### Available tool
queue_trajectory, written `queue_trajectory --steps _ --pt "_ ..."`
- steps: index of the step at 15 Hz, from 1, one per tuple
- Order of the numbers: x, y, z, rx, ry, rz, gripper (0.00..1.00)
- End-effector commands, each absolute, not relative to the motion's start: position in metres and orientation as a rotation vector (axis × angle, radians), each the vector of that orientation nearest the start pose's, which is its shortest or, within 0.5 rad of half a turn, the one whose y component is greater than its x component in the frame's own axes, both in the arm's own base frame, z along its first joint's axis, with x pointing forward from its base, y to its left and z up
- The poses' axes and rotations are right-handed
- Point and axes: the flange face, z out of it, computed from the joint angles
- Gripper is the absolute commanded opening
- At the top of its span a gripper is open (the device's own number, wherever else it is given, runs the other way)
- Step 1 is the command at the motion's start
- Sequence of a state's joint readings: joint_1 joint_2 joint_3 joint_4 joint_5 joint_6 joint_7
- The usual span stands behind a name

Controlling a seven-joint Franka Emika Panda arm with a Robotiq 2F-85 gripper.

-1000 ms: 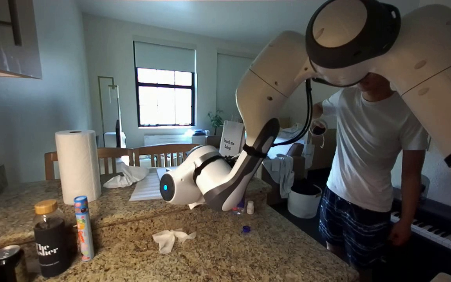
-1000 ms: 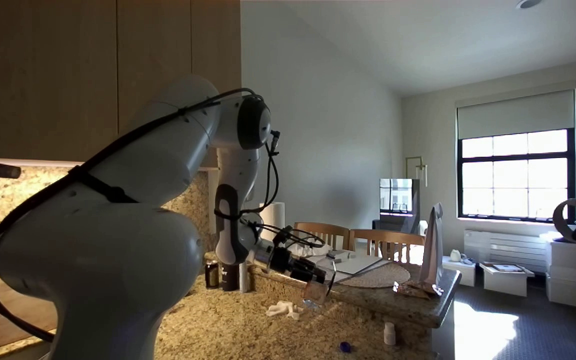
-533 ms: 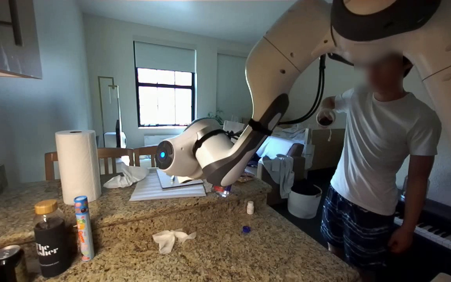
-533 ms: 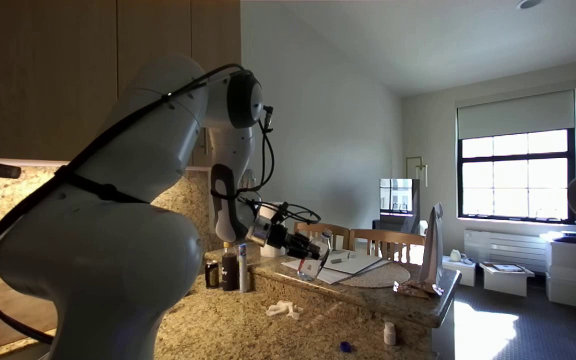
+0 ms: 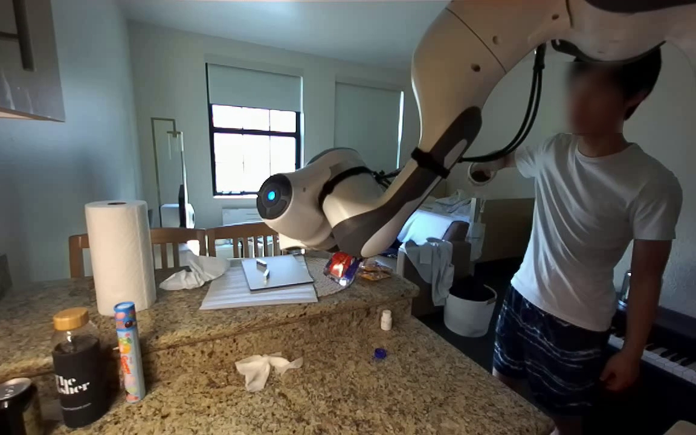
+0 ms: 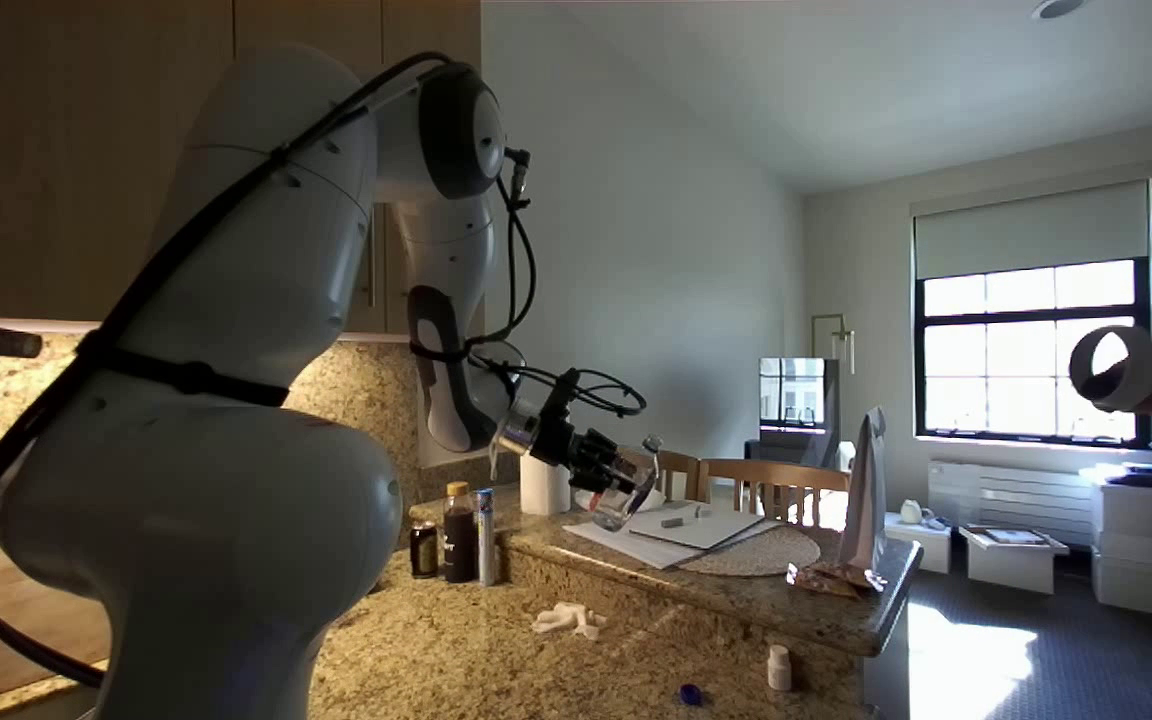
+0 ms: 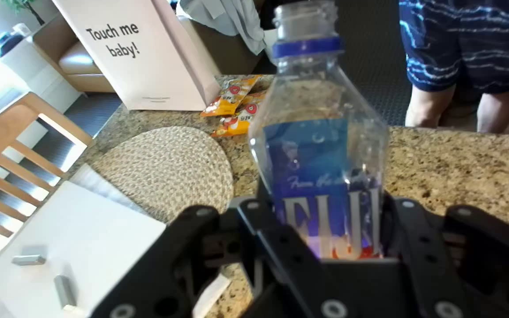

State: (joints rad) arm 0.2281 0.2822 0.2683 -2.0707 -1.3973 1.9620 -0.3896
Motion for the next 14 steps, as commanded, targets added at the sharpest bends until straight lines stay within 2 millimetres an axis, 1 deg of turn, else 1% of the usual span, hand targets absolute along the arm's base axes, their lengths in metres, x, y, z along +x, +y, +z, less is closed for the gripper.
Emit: queue_trajectory --steps 1,2,4,7,8,11,14 --pt "0.542 0.234 0.327 1.375 1.568 -0.097 0.22" --pt "0.540 0.224 0.321 1.338 1.573 -0.169 0.47" --pt "0.541 0.232 0.324 1.349 1.578 -0.128 0.47" --pt "0.541 0.235 0.321 1.349 1.581 -0.126 0.47" --pt "0.541 0.232 0.321 1.329 1.585 -0.138 0.22" --pt "0.538 0.212 0.328 1.275 1.600 -0.236 0.22" --pt "0.540 0.182 0.342 1.225 1.596 -0.400 0.22"
